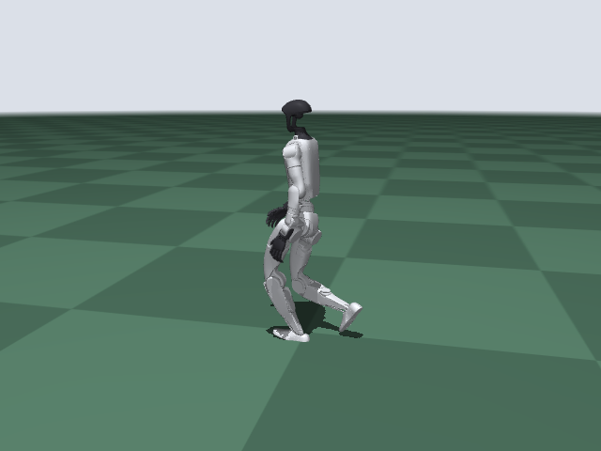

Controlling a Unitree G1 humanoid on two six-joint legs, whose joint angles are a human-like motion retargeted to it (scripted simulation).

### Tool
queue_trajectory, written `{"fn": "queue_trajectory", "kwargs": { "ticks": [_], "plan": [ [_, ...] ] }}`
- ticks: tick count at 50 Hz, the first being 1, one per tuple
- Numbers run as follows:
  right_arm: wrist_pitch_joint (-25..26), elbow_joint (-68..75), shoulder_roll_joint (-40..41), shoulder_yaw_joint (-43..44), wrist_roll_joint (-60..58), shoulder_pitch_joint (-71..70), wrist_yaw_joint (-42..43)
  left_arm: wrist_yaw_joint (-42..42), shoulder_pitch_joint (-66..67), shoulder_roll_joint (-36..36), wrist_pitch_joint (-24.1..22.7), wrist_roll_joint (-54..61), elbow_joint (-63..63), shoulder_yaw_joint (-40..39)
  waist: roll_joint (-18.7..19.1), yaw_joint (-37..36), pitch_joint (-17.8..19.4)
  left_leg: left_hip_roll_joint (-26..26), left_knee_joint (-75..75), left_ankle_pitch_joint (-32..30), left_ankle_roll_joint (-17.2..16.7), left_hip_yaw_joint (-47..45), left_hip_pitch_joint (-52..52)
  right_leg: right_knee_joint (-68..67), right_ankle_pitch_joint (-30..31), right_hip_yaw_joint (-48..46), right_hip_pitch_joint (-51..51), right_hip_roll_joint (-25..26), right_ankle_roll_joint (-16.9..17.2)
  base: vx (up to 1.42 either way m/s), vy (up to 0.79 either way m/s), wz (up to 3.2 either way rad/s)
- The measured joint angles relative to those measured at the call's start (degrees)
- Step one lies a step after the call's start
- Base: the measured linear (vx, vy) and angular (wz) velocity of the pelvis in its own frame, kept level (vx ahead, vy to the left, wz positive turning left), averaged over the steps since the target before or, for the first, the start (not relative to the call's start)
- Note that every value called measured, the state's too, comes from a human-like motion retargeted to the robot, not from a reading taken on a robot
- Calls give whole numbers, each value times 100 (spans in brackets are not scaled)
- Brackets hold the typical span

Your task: Walk

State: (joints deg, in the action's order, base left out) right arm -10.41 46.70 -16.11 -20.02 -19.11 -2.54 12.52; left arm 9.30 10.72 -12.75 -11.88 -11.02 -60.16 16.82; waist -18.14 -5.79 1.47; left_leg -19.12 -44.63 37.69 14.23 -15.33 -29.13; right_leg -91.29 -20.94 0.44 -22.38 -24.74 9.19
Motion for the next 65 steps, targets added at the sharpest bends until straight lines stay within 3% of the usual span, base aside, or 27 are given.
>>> {"fn": "queue_trajectory", "kwargs": {
  "ticks": [5, 11, 22, 25, 30, 35, 39, 42, 45, 54, 65],
  "plan": [
    [91, 575, 79, -183, -212, 237, -243, 192, -465, -221, -8, 113, 349, -31, 188, 176, 51, -27, 663, 264, -68, 213, 1014, -89, -828, -147, -787, -166, -461, 1, 3, -47],
    [118, 1010, 44, -278, -350, 600, -220, 485, -1005, -541, -92, 314, 811, -179, 526, 393, 45, 136, 1311, 518, -255, 387, 2037, 1124, -1461, -620, -1484, 109, -580, 0, 0, -46],
    [157, 1335, -49, -178, -303, 1059, -50, 932, -1881, -1006, -331, 555, 1227, -394, 965, 550, -286, 553, 2199, 594, -570, 427, 2946, 4735, -1327, -1210, -1988, 1247, -64, -1, -4, -42],
    [162, 1364, -61, -154, -266, 1085, -36, 983, -1960, -1044, -369, 565, 1224, -408, 991, 548, -367, 597, 2138, 648, -605, 441, 3056, 5030, -1248, -1258, -1969, 1376, -54, 1, -5, -37],
    [148, 1407, -48, -131, -180, 1158, 42, 966, -1789, -1028, -412, 589, 1156, -429, 1052, 521, -395, 821, 1046, 848, -755, 444, 3054, 4322, -1195, -1246, -1882, 1457, -223, 3, -5, -41],
    [115, 1465, 61, -119, -28, 1193, 117, 794, -1594, -868, -424, 582, 1145, -404, 1402, 459, -404, 1590, -994, 717, -1025, 412, 2715, 3726, -1272, -1456, -1581, 1885, -570, 2, -6, -53],
    [108, 1358, 96, -70, 94, 1071, 174, 547, -1317, -701, -344, 522, 1052, -367, 1694, 343, -447, 2371, -2643, -21, -1169, 415, 2119, 3666, -1426, -1641, -1313, 2339, -932, -1, -7, -61],
    [116, 1225, 98, -40, 132, 930, 244, 361, -1137, -572, -246, 447, 963, -319, 1782, 209, -468, 2822, -3572, -284, -1058, 420, 1596, 3680, -1551, -1660, -1136, 2567, -1125, -2, -6, -64],
    [121, 1081, 85, -23, 127, 743, 326, 199, -981, -459, -142, 380, 867, -275, 1744, 52, -464, 3072, -4147, -142, -811, 429, 1063, 3717, -1664, -1575, -954, 2681, -1206, -3, -4, -61],
    [99, 624, 13, 121, 122, 114, 482, -81, -526, -256, -8, 317, 729, -297, 1319, -346, -403, 2820, -3786, 915, -251, 382, -392, 3927, -1959, -1232, -408, 2603, -1079, -3, 0, -63],
    [-96, -8, -82, 244, 175, -258, 517, -92, -214, -160, -78, 370, 636, -410, 802, -338, -583, 1814, -1340, 967, -308, 323, -1557, 4036, -2292, -1194, -139, 2057, -859, -4, 0, -42]
  ]
}}
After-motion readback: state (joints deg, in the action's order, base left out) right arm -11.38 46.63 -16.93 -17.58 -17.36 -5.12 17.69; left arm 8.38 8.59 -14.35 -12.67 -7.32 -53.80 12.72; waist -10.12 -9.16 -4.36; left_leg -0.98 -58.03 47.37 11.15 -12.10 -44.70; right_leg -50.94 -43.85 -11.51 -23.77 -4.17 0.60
